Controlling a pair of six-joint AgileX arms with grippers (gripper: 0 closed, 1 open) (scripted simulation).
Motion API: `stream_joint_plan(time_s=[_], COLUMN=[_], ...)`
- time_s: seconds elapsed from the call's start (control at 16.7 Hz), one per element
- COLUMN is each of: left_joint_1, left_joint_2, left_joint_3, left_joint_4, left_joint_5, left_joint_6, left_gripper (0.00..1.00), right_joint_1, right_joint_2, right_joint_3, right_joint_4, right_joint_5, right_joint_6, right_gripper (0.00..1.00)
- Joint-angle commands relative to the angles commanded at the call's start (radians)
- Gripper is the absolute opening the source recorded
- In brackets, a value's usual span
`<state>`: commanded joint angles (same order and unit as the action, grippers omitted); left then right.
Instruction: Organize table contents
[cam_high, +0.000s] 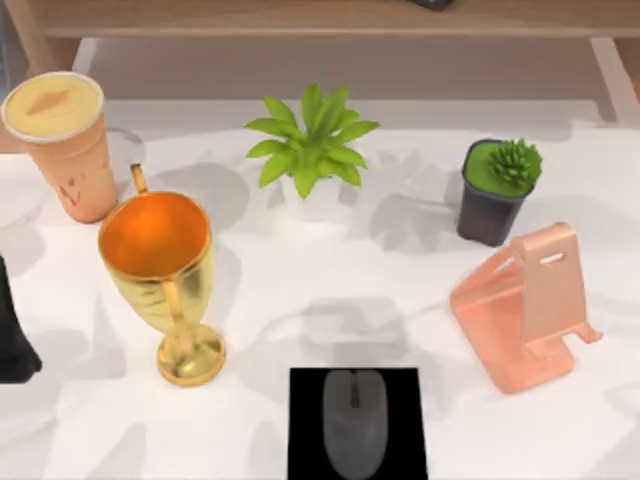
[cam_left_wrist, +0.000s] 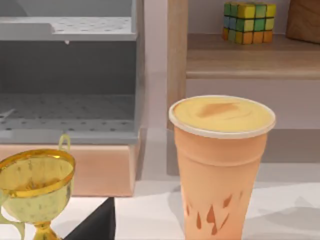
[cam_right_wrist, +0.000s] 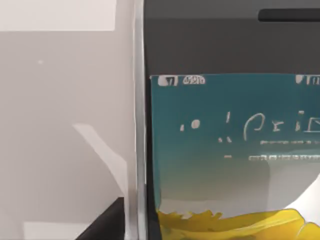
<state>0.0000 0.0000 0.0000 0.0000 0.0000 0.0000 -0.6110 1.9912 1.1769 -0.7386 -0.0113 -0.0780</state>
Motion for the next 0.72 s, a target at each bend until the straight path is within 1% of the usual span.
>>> stream_joint_plan(time_s=[0.36, 0.42, 0.72], left_joint_1=[0.000, 0.000, 0.000], left_joint_2=[0.000, 0.000, 0.000], left_joint_3=[0.000, 0.000, 0.000], left_joint_4=[0.000, 0.000, 0.000], left_joint_5=[0.000, 0.000, 0.000], left_joint_6=[0.000, 0.000, 0.000], left_gripper=[1.00, 1.00, 1.00], right_joint_1=[0.000, 0.000, 0.000], right_joint_2=[0.000, 0.000, 0.000], right_joint_3=[0.000, 0.000, 0.000], right_joint_4=[0.000, 0.000, 0.000], right_joint_5=[0.000, 0.000, 0.000], right_joint_6=[0.000, 0.000, 0.000], right_gripper=[0.02, 0.00, 0.00])
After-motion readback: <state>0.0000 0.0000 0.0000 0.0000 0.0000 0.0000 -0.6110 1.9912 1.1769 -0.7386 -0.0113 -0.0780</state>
